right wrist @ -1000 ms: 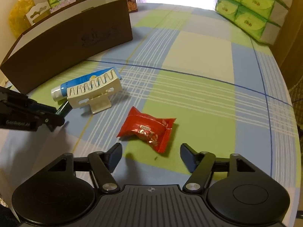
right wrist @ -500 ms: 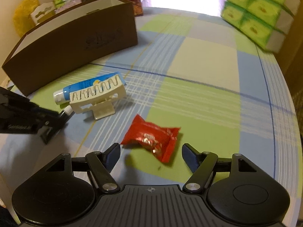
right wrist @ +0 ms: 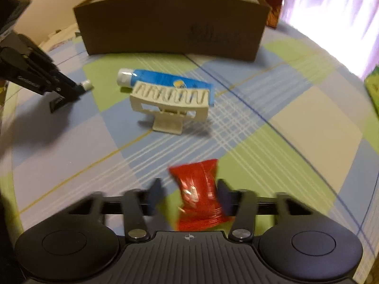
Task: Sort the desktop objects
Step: 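Carry the lip gel with the left tool while the right tool grasps and carries the red candy packet, then open both tools to drop the lip gel and candy packet into the box, then withdraw both open tools from the box toward the blue tube and white holder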
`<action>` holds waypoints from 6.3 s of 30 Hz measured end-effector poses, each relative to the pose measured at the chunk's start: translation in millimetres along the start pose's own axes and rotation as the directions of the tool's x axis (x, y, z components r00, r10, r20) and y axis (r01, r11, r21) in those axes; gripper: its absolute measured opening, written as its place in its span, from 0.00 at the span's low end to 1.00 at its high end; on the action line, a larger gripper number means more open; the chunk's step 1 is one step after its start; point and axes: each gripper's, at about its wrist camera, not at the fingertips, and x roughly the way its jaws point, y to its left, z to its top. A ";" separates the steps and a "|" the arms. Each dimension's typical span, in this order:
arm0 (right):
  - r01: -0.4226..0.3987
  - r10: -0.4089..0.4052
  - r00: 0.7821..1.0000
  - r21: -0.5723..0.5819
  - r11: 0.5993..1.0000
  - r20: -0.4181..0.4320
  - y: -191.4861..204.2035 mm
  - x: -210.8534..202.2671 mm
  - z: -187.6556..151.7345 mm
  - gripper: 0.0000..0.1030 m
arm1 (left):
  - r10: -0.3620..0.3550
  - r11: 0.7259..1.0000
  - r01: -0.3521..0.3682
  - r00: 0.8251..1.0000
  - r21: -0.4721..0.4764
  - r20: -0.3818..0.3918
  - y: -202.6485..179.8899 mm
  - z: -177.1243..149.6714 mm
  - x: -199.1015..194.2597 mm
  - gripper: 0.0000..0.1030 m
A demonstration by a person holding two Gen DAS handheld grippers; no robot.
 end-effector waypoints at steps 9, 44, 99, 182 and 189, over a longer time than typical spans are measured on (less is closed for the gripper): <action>0.028 -0.026 0.999 0.143 0.989 -0.020 10.4 4.2 8.1 0.31 | 0.034 0.999 -0.034 0.999 -0.025 -0.002 1.7 2.2 1.1 0.13; -0.080 0.052 0.992 0.247 0.966 0.118 20.7 -46.5 58.2 0.26 | -0.052 0.998 0.058 0.979 -0.021 0.196 -8.7 26.0 -75.0 0.13; -0.029 0.014 0.990 0.105 0.994 0.139 -7.8 110.6 323.5 0.26 | 0.230 0.952 -0.187 0.960 -0.241 0.162 170.1 205.3 14.0 0.13; -0.061 -0.007 0.967 0.261 0.964 0.253 39.9 -64.5 152.1 0.98 | 0.237 0.944 -0.161 0.938 -0.287 0.253 27.0 68.5 -130.1 0.81; -0.053 -0.008 0.977 0.276 0.960 0.215 39.2 -62.3 130.1 0.98 | 0.223 0.948 -0.159 0.950 -0.275 0.217 15.0 56.5 -119.8 0.81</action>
